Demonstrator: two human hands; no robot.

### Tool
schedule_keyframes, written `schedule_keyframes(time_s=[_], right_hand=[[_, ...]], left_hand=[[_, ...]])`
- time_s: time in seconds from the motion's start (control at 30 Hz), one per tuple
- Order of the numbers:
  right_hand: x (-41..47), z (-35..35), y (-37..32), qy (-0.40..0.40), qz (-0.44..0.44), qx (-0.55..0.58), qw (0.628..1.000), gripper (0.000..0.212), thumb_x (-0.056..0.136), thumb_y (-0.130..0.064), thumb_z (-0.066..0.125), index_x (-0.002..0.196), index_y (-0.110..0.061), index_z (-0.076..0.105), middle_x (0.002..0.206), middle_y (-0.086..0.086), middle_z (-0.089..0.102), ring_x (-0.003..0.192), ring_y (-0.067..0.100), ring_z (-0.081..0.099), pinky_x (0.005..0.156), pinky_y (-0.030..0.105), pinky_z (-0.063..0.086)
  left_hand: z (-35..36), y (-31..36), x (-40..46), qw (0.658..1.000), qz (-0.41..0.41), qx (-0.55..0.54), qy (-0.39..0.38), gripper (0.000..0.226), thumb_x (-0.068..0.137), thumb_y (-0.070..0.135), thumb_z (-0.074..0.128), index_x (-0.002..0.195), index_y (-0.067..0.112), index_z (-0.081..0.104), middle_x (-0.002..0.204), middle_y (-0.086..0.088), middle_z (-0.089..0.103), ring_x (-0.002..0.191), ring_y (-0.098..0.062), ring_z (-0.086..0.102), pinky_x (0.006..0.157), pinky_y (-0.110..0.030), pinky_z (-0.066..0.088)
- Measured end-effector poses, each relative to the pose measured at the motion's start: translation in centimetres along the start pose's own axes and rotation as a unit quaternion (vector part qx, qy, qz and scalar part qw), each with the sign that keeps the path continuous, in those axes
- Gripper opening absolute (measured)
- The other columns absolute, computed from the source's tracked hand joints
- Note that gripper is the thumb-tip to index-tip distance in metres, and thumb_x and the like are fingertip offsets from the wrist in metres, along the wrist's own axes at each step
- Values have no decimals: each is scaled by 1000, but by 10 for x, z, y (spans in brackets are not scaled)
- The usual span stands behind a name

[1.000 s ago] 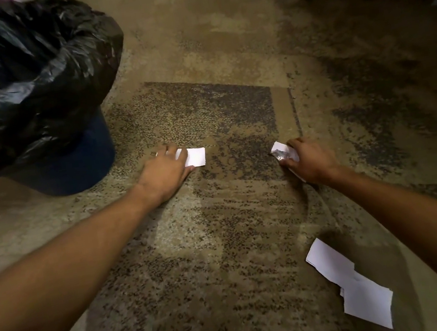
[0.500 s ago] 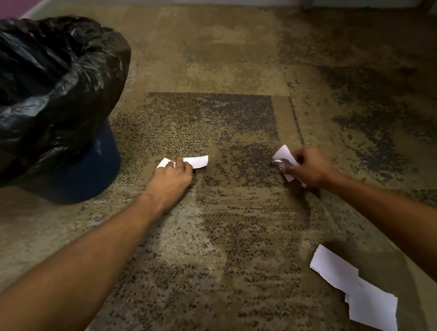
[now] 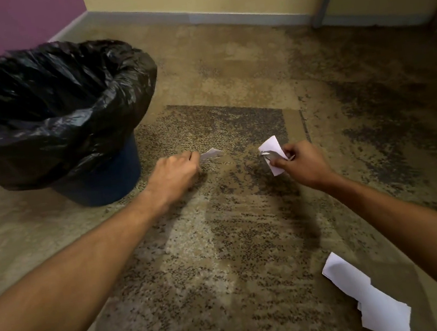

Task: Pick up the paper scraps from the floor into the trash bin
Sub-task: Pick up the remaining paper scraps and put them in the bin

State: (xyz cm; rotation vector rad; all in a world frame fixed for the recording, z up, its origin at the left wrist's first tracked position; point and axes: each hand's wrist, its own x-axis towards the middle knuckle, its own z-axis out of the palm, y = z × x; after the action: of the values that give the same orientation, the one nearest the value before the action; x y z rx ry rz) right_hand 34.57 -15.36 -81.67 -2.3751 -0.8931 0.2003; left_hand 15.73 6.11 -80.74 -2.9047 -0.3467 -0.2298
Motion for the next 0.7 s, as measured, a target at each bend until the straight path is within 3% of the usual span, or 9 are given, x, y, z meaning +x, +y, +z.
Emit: schedule_keyframes(time_s=[0.1,0.17,0.27,0.4,0.53,0.7], right_hand=[[2,-7,-21,13,-22,27,999,38,86,-33,70,61,-8,56,52,-4,39,50,13,33,52,32,20],[4,-14,-36,17,-43,59,997,35,85,-34,70,63,-8,61,53,-3,42,51,11,34,53,31,21],[8,-24,-63,22,-74,101,992,27,84,-35,71,70,-12,68,56,-4,50,52,9,38,54,30,25],[13,-40,-115,24,-112,136,984,10,85,-29,72,76,-26,71,65,-9,64,56,6,49,54,27,32],[16,-51,-175,34,-166,140,976,9,84,-26,73,76,-27,69,66,-10,66,54,-2,49,49,16,33],[14,-50,-236,37,-216,135,966,12,84,-27,72,89,-17,78,82,5,76,75,19,70,65,33,52]], left_hand=[[-21,-5,0,997,0,11,74,9,96,16,55,94,9,59,76,-3,66,60,-19,62,45,-30,37],[-36,-10,-1,992,11,16,126,11,90,17,62,82,11,61,64,-2,64,50,-19,60,41,-26,36],[-61,-17,-2,982,17,22,189,12,86,21,63,78,11,63,59,-1,63,47,-20,60,41,-24,37],[-104,-33,-1,966,-22,15,256,23,87,23,47,75,12,64,58,-4,63,46,-22,59,40,-25,37],[-145,-60,-7,950,-84,1,301,19,88,19,52,74,11,62,56,-6,60,45,-26,58,43,-26,36],[-161,-98,-29,940,-161,27,300,23,92,22,49,82,6,63,65,-16,64,57,-36,61,49,-32,33]])
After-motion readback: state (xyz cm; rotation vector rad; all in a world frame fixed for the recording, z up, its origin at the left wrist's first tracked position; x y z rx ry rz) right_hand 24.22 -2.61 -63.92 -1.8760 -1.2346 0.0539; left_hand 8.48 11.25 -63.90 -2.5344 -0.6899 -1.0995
